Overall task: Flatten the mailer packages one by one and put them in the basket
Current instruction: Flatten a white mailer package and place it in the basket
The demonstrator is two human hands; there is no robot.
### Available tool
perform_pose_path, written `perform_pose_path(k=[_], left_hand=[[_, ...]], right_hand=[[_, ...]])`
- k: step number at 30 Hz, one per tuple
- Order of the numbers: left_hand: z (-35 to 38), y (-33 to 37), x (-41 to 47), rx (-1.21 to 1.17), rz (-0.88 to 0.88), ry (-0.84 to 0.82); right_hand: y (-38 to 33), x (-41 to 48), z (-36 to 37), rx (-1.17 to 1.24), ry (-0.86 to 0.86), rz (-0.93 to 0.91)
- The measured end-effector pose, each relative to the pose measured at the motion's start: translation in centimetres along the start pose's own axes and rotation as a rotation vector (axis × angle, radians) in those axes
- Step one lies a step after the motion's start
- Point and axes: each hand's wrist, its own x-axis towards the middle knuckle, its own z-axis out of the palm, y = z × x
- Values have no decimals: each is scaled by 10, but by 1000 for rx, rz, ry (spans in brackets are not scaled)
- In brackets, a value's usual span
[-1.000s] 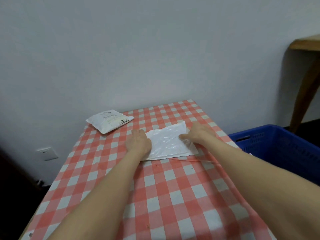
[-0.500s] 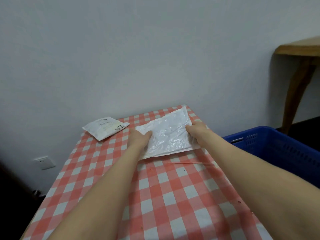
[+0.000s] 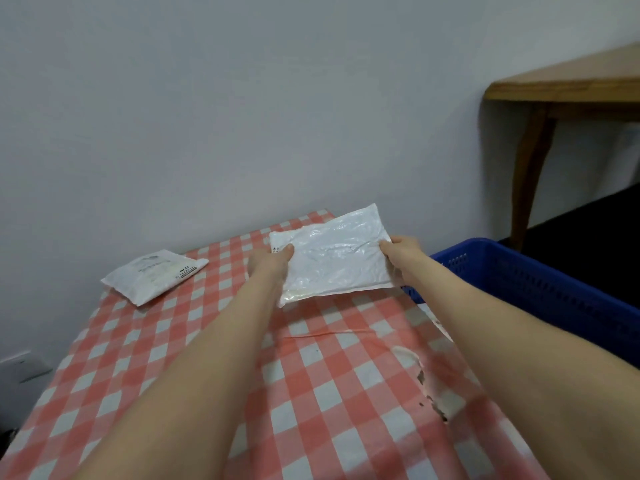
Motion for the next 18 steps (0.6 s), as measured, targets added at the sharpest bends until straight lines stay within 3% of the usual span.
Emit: perform_pose_path(k=[5, 12, 18], left_hand=[[56, -1, 23, -26, 24, -55], [138, 21, -36, 71, 52, -122], [216, 13, -54, 232, 43, -190]], right_hand=[[9, 15, -49, 45, 125, 135], [42, 26, -102, 648, 216, 229], [66, 43, -120, 813, 179, 280]])
